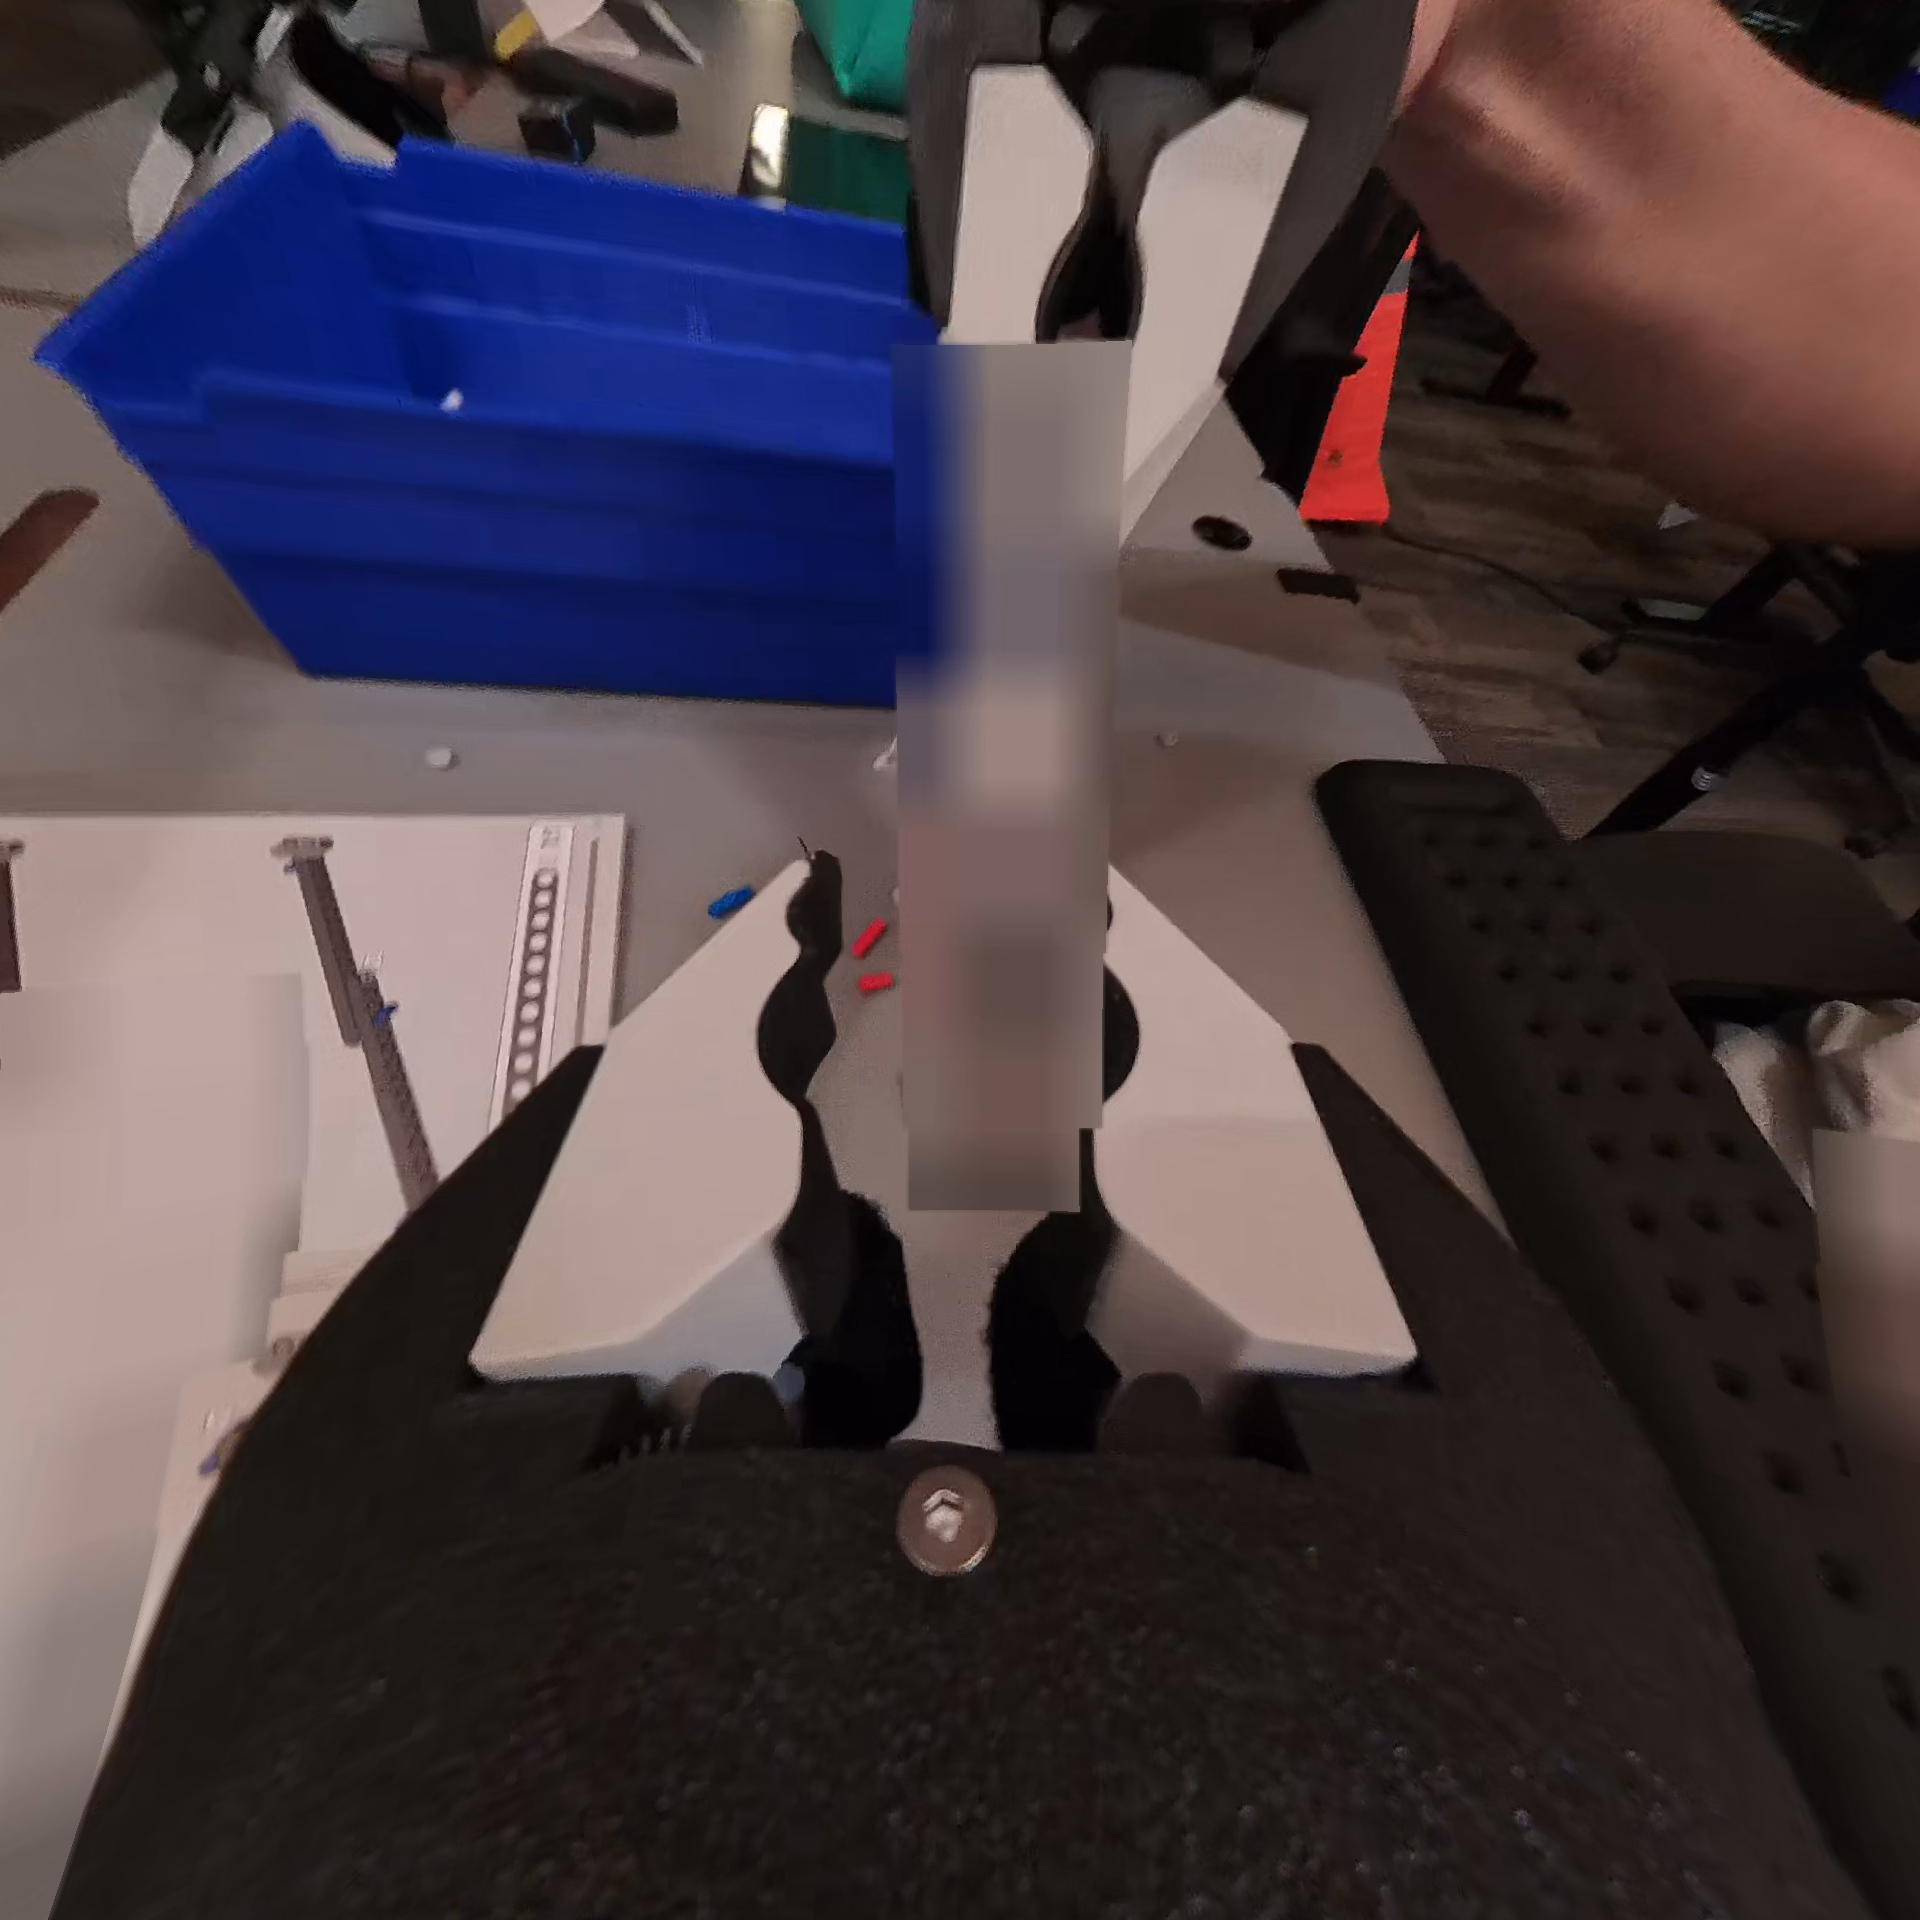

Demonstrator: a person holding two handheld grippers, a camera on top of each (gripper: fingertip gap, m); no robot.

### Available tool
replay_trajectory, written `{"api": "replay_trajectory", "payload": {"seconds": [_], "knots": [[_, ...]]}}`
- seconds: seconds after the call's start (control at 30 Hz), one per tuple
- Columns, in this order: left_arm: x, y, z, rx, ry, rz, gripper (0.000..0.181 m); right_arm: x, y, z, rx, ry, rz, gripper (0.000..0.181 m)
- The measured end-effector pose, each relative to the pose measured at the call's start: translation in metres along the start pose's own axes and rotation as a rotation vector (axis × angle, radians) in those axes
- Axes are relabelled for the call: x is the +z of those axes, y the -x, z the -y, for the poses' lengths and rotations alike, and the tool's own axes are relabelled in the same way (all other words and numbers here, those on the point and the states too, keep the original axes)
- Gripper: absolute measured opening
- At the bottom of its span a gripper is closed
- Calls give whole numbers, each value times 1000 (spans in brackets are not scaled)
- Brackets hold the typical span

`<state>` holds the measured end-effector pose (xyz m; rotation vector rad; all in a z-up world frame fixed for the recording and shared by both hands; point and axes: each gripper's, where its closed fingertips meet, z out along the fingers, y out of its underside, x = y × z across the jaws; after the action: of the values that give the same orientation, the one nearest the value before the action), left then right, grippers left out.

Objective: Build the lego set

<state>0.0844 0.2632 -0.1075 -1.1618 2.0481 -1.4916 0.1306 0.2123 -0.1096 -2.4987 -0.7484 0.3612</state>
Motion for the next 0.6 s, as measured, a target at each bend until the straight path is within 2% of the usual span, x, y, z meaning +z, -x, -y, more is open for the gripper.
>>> {"api": "replay_trajectory", "payload": {"seconds": [0.1,0.17,0.2,0.27,0.33,0.47,0.5,0.57,0.6], "knots": [[9,-17,15,56,-9,-60,26,4,12,5,-63,117,20,0],[18,-23,10,70,52,-81,3,5,16,12,-92,145,22,0],[21,-21,5,74,84,-65,0,3,15,17,-108,132,3,0],[21,-15,5,68,68,-26,0,-4,5,30,-109,46,-78,3],[11,-15,11,23,-7,-65,0,-15,0,38,-51,-110,-103,17],[-16,-20,21,-70,-151,-195,0,-28,14,45,59,-419,12,16],[-20,-21,23,-81,-170,-215,0,-27,15,45,57,-445,5,16],[-24,-17,24,-97,-195,-217,0,-17,15,41,24,-406,-44,13],[-25,-17,23,-104,-195,-223,0,-14,15,41,-4,-397,-65,4]]}}
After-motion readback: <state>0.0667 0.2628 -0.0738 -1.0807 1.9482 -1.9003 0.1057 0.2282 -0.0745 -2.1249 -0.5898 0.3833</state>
